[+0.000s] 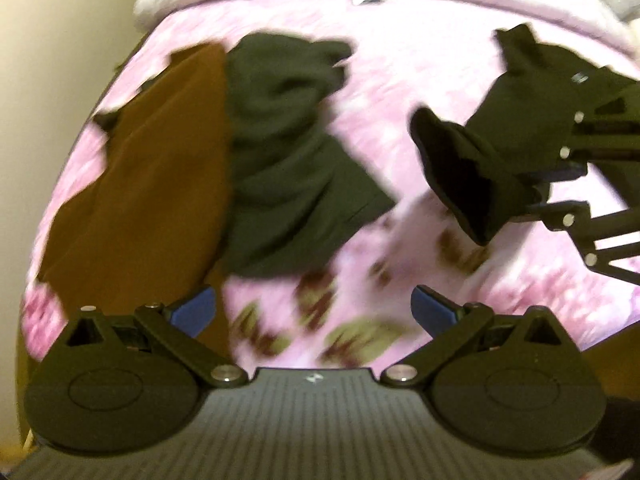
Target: Fold clothes
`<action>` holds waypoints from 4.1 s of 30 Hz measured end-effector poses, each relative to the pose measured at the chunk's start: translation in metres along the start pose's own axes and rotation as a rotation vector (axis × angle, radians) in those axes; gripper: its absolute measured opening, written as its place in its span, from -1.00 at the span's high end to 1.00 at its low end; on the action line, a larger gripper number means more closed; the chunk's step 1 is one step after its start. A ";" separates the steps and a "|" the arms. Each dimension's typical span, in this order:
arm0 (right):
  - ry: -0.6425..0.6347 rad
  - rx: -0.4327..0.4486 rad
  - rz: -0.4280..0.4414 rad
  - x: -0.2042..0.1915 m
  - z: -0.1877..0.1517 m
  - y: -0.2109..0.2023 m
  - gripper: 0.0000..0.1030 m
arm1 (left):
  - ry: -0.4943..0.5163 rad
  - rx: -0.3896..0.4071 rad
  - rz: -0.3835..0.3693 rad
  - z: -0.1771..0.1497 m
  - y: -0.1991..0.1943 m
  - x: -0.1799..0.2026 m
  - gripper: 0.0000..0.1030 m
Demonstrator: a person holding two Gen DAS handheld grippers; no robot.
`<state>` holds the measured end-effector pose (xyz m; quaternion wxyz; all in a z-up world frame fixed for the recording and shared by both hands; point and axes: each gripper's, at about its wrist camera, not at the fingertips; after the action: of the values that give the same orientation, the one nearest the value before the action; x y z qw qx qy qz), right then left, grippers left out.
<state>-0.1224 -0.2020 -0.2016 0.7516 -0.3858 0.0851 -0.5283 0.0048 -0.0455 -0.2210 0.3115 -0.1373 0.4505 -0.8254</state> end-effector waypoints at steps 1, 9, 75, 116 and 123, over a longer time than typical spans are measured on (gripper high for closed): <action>0.031 0.020 -0.036 0.011 0.002 -0.010 0.65 | 0.010 0.013 -0.024 0.011 0.004 0.007 -0.98; 0.350 0.170 -0.356 0.159 -0.039 -0.094 0.66 | 0.140 0.091 -0.122 0.090 0.031 0.090 -0.98; 1.026 0.015 -0.518 0.495 -0.501 -0.194 0.42 | 0.352 -0.006 -0.279 0.224 0.225 0.538 -0.98; 1.430 0.165 -0.752 0.714 -0.749 -0.376 0.82 | 0.197 0.001 -0.061 0.285 0.217 0.783 -0.98; 0.932 0.288 -0.603 0.670 -0.574 -0.353 0.83 | 0.136 0.024 -0.012 0.270 0.177 0.748 -0.98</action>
<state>-0.4002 -1.1105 -0.1727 0.4958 -0.0132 0.2209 -0.8398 -0.3641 -0.7715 -0.2576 0.2768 -0.0798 0.4600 -0.8399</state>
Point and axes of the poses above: each gripper's, at about its wrist camera, not at the fingertips, and y roughly the way its jaws point, x to its right, z to its top, and after that the axes turned 5 degrees about x, right-handed
